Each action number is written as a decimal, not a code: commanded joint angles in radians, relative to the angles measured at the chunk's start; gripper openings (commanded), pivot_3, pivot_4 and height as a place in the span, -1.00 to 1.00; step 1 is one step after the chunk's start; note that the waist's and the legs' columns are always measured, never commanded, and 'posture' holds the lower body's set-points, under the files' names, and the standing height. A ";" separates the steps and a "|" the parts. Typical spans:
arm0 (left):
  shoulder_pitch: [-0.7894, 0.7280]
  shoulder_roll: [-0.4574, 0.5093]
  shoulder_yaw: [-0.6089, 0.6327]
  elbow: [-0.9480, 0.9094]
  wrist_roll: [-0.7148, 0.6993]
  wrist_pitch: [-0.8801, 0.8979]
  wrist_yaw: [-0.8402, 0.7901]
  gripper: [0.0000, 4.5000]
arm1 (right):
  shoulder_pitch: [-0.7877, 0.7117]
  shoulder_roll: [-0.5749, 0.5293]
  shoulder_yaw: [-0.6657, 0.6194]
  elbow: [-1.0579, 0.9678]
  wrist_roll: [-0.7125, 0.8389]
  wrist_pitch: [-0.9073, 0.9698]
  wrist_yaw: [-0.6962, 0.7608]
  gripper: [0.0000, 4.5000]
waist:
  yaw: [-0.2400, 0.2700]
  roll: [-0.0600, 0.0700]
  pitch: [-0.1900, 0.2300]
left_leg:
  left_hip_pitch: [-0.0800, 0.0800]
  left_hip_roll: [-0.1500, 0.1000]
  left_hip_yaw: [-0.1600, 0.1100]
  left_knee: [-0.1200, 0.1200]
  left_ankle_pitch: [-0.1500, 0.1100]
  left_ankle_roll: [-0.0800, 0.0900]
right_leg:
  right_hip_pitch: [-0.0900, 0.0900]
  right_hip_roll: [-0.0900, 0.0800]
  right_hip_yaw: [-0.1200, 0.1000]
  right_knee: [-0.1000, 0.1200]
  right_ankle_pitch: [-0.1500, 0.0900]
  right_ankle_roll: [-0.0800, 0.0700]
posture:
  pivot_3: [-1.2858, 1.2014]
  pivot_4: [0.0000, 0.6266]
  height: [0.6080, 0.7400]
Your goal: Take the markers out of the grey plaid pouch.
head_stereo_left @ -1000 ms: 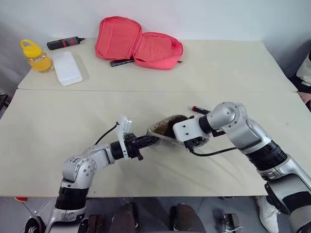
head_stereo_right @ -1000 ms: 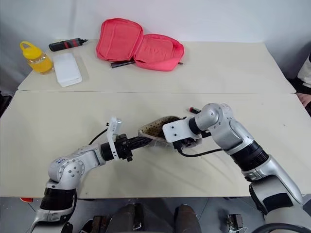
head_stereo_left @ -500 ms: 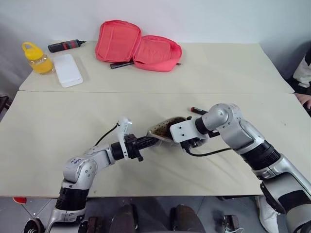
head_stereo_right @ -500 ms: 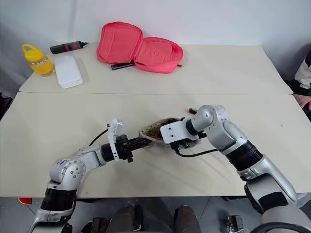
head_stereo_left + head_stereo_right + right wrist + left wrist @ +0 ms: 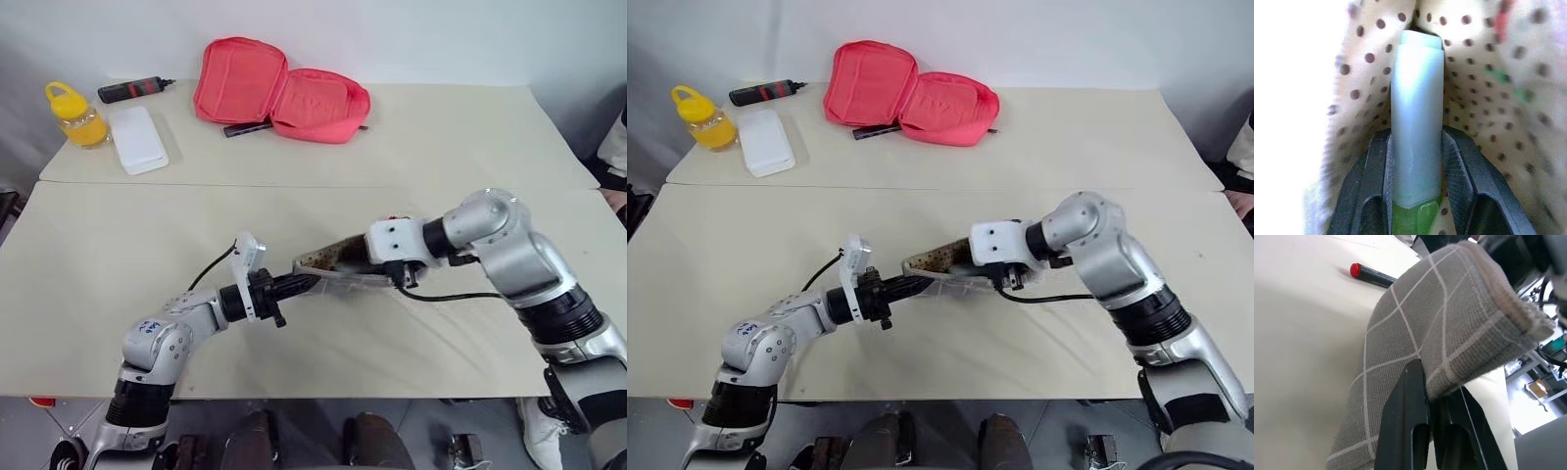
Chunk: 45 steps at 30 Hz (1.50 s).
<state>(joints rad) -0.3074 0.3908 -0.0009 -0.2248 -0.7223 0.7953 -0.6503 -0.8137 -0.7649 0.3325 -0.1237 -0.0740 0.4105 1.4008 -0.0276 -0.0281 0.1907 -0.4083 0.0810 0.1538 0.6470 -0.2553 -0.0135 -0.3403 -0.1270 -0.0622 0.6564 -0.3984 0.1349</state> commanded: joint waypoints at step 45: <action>0.125 0.200 0.231 0.124 0.448 -0.771 0.062 0.18 | 0.195 0.039 -0.193 0.177 0.193 -0.219 -0.308 0.69 | -0.003 -0.001 0.002 | -0.014 0.002 0.008 0.003 -0.001 0.001 | -0.020 -0.003 -0.002 0.007 0.000 0.001 | 0.03 -0.52 1.00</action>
<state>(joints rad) -0.2098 0.5883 0.1939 -0.0247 -0.2066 0.0162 -0.5526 -0.6274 -0.7304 0.2082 0.1107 0.0503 0.1703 1.0922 -0.0305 -0.0289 0.1928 -0.4223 0.0824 0.1616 0.6492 -0.2559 -0.0125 -0.3604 -0.1305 -0.0641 0.6633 -0.3980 0.1356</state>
